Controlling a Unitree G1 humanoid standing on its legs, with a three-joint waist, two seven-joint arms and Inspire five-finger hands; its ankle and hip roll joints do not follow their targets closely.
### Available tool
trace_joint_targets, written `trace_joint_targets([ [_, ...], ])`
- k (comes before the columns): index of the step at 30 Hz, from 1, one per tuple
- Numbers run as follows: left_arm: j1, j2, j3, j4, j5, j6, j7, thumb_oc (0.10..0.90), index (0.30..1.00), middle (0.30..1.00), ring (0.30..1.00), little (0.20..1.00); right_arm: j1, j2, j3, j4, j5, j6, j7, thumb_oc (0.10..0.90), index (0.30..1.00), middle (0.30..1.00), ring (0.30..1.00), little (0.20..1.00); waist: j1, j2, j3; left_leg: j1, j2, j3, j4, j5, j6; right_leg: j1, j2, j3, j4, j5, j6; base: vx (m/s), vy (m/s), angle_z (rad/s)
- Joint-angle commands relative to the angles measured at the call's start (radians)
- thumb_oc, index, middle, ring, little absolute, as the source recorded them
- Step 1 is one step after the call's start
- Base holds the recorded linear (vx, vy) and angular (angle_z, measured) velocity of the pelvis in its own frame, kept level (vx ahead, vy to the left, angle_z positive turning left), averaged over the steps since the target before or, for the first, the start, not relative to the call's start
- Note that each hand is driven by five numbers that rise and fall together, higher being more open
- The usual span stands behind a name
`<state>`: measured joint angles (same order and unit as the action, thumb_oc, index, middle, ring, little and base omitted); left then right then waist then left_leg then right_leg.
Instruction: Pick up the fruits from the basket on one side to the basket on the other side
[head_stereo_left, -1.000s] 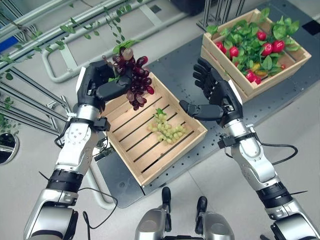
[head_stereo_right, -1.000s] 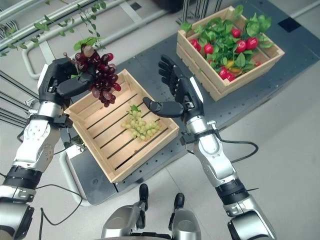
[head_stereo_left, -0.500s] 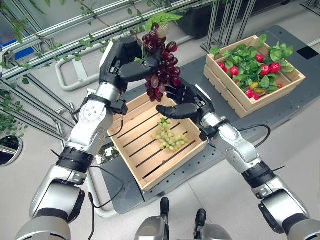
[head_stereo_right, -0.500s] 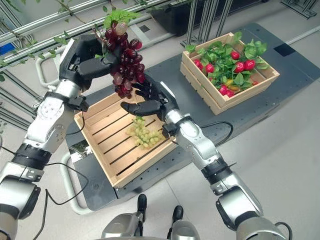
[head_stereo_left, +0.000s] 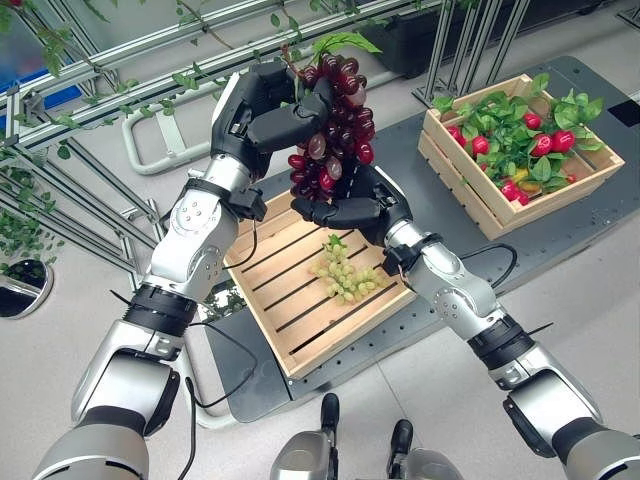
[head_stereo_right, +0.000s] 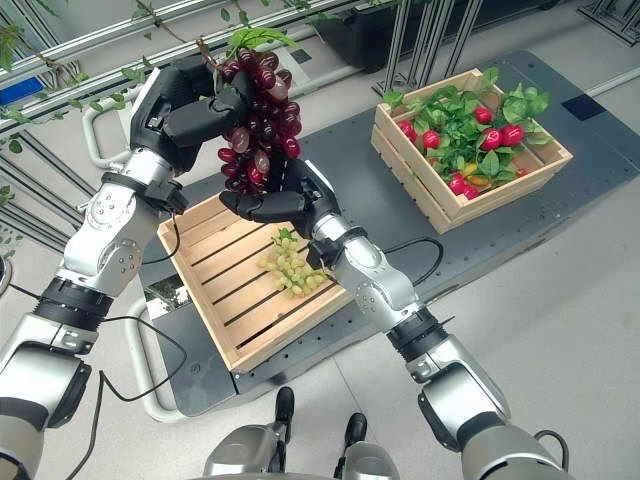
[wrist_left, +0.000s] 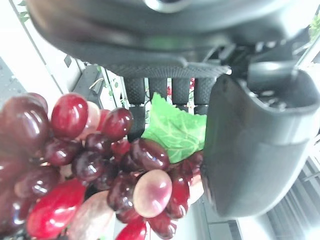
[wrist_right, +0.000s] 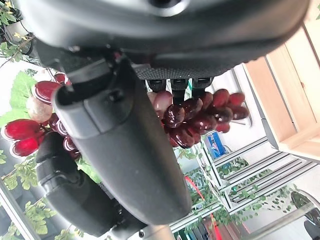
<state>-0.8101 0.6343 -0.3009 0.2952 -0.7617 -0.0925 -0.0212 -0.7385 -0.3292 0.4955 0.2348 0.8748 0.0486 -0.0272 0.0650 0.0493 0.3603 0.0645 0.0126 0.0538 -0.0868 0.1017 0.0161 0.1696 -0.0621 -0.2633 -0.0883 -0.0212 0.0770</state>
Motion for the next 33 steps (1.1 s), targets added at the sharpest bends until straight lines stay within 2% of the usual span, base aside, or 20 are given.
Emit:
trace_joint_targets([
  [1,-0.068,-0.091,-0.04,0.132,-0.009,-0.059,-0.036,0.4,0.3,0.3,0.3,0.3,-0.065,0.157,0.019,0.052,0.033,-0.159,-0.014,0.8,0.9,0.9,0.9,0.9,0.008,-0.014,-0.328,0.057,-0.006,-0.013,-0.001,-0.121,-0.037,-0.019,-0.059,0.007,0.001,0.016,-0.015,0.0,0.0,0.0],
  [10,-0.039,-0.093,-0.032,0.173,-0.028,-0.061,-0.084,0.4,0.3,0.3,0.3,0.3,-0.072,0.143,-0.008,0.048,0.028,-0.196,-0.079,0.8,0.9,0.9,0.9,0.9,0.01,-0.015,-0.334,0.061,-0.004,-0.01,-0.001,-0.124,-0.035,-0.019,-0.06,0.009,0.001,0.019,-0.013,0.0,0.0,0.0],
  [19,-0.019,-0.122,-0.054,0.146,0.017,-0.029,-0.125,0.4,0.3,0.3,0.3,0.3,-0.093,0.161,-0.024,0.042,0.069,-0.227,-0.082,0.8,0.9,0.9,0.9,0.9,0.016,-0.018,-0.334,0.066,-0.004,-0.017,-0.001,-0.129,-0.032,-0.015,-0.06,0.009,0.001,0.016,-0.016,0.0,-0.005,0.04],
  [21,-0.015,-0.127,-0.067,0.151,0.023,-0.021,-0.154,0.4,0.3,0.3,0.3,0.3,-0.102,0.171,-0.028,0.044,0.112,-0.243,-0.057,0.8,0.9,0.9,0.9,0.9,0.017,-0.019,-0.334,0.068,-0.004,-0.019,-0.001,-0.131,-0.031,-0.013,-0.06,0.01,0.001,0.016,-0.016,0.0,0.0,0.0],
  [22,-0.014,-0.129,-0.069,0.152,0.021,-0.018,-0.162,0.4,0.3,0.3,0.3,0.3,-0.104,0.172,-0.028,0.044,0.124,-0.248,-0.053,0.497,0.446,0.446,0.446,0.446,0.017,-0.019,-0.334,0.068,-0.004,-0.019,-0.001,-0.131,-0.031,-0.012,-0.06,0.011,0.001,0.016,-0.016,0.0,0.0,0.0],
  [23,-0.013,-0.134,-0.072,0.158,0.02,-0.017,-0.174,0.4,0.3,0.3,0.3,0.3,-0.106,0.176,-0.03,0.042,0.144,-0.251,-0.042,0.4,0.3,0.3,0.3,0.3,0.017,-0.019,-0.336,0.069,-0.004,-0.02,-0.001,-0.132,-0.031,-0.012,-0.06,0.012,0.001,0.016,-0.016,0.0,0.0,0.0],
  [29,-0.007,-0.15,-0.094,0.153,0.046,-0.017,-0.198,0.4,0.3,0.3,0.3,0.3,-0.1,0.186,-0.035,0.063,0.172,-0.268,-0.037,0.4,0.3,0.3,0.3,0.3,0.02,-0.021,-0.342,0.072,-0.004,-0.02,-0.001,-0.132,-0.029,-0.009,-0.061,0.009,0.001,0.018,-0.014,0.0,0.0,0.0],
  [33,-0.004,-0.149,-0.098,0.145,0.045,-0.004,-0.163,0.4,0.3,0.3,0.3,0.3,-0.085,0.181,-0.045,0.055,0.165,-0.282,-0.049,0.4,0.3,0.3,0.3,0.3,0.017,-0.022,-0.342,0.071,-0.003,-0.016,-0.001,-0.133,-0.029,-0.012,-0.06,0.011,0.001,0.019,-0.013,0.0,0.0,0.0],
])
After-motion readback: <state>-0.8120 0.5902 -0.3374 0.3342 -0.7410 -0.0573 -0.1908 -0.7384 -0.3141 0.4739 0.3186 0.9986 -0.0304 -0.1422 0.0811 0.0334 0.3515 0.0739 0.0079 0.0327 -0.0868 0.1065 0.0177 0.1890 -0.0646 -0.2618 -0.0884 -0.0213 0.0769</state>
